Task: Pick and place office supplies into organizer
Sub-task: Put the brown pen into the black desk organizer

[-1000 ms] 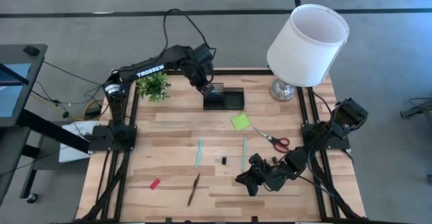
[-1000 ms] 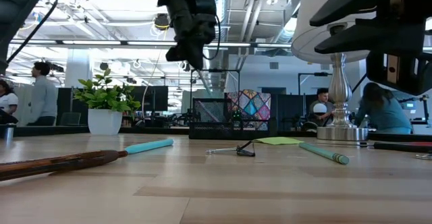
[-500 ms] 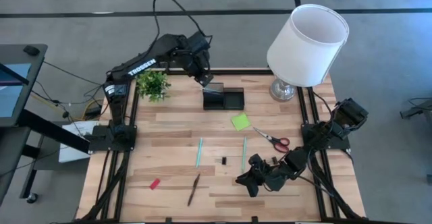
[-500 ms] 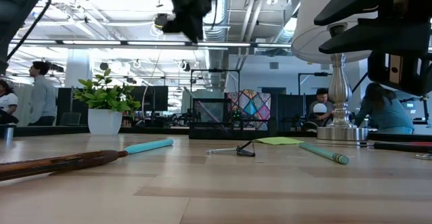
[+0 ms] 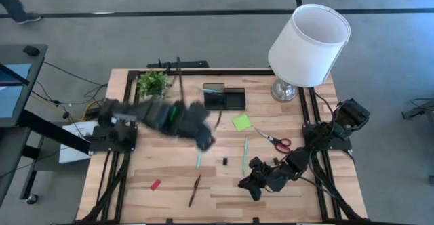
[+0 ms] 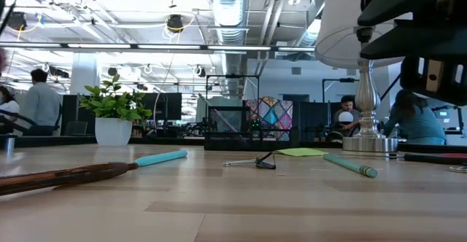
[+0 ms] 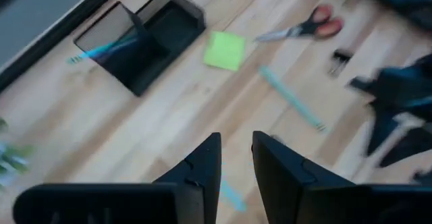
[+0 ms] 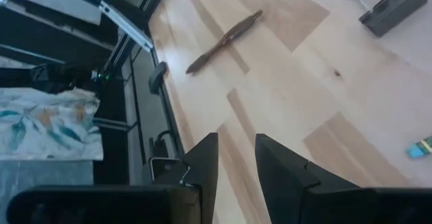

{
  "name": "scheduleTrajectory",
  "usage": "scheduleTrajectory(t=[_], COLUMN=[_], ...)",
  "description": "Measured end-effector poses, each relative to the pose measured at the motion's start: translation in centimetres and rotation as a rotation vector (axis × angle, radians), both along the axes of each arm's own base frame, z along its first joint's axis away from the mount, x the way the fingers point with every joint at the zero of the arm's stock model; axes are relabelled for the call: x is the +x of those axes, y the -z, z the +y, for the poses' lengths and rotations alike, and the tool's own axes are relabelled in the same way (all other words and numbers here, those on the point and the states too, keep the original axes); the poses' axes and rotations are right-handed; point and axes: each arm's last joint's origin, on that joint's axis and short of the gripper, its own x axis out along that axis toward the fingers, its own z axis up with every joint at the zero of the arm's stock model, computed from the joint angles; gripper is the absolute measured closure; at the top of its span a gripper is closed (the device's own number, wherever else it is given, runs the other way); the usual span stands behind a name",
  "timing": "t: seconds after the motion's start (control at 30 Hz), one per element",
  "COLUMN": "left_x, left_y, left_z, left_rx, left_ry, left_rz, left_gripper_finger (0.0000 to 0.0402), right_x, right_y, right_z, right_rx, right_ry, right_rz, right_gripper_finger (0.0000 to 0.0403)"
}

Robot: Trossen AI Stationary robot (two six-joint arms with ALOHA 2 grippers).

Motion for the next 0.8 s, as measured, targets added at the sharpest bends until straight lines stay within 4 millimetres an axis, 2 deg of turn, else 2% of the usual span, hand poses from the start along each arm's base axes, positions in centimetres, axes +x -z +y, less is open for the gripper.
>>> scheduleTrajectory(t=[0.1,0.17,0.27,0.37,0.53,0.67,0.8], left_x=[-1.7,-2.8,-4.1,-4.8,-5.0,-4.3,-3.2], left_y=[1.0,2.5,6.1,10.5,16.2,19.0,21.4], left_z=[-5.0,-8.1,-12.0,-14.8,-17.3,-18.4,-18.3], left_rx=[0.001,-0.018,-0.031,-0.040,-0.067,-0.026,0.025], left_ry=[-0.111,-0.168,-0.219,-0.252,-0.326,-0.331,-0.352], left_rz=[-0.111,-0.155,-0.167,-0.101,0.023,0.029,0.078], left_gripper_finger=[0.0322,0.0322,0.0322,0.0322,0.0322,0.0322,0.0322], right_x=[0.0,0.2,0.5,0.9,1.6,1.8,1.8], right_y=[-0.1,-0.1,-0.1,-0.1,-0.3,-0.4,-0.7], right_z=[0.1,-0.1,-0.5,-1.0,-1.7,-1.8,-1.7], right_rx=[-0.018,-0.031,-0.049,-0.047,-0.018,0.014,0.029], right_ry=[-0.044,-0.059,-0.063,-0.077,-0.073,-0.055,-0.054], right_rz=[-0.006,-0.007,-0.014,-0.010,-0.018,-0.032,-0.052], right_gripper_finger=[0.0310,0.0310,0.0310,0.0310,0.0310,0.0310,0.0310])
